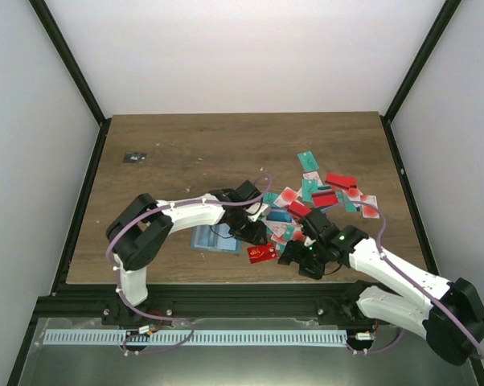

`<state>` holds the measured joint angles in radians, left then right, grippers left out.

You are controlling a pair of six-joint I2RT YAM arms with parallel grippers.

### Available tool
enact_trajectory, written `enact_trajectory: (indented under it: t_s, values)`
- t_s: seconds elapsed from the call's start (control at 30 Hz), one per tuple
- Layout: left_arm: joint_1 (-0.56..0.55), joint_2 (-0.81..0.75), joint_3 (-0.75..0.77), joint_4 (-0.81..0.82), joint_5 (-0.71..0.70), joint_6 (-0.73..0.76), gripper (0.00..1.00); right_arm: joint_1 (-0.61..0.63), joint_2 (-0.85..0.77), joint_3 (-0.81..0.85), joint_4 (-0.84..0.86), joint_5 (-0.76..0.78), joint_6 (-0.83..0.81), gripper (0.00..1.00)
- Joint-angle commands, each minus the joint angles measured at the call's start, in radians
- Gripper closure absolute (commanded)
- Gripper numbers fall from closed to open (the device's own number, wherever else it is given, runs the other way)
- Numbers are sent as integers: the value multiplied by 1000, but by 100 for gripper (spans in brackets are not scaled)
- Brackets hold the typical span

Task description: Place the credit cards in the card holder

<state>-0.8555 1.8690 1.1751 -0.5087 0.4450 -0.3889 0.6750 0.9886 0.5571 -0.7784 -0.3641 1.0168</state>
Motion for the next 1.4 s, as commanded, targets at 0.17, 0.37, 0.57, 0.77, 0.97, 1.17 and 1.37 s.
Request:
enact_trajectory:
  t_s: [0.17, 0.37, 0.57, 0.77, 0.97, 1.17, 1.37]
  values:
    - [-32, 86, 7, 44, 63, 68, 58, -7, -59, -40, -31, -40, 27, 24]
    - [-89, 65, -67, 107, 62, 18, 60, -7, -61, -73, -9, -97, 36, 24]
    - [-147, 35, -147, 185, 50, -57, 61, -7, -85, -148, 54, -180, 72, 23]
    - [-186, 30, -163, 207, 24, -111, 62, -3, -99, -233, 151, -239, 135, 23]
    - [-191, 25, -187, 219, 19, -143, 64, 3, -116, -300, 294, -256, 238, 25]
    - [-192, 6, -212, 219, 3, -169, 65, 28, -118, -357, 437, -251, 343, 29]
    - [-191, -6, -237, 236, 0, -200, 66, 39, -80, -414, 589, -249, 422, 34]
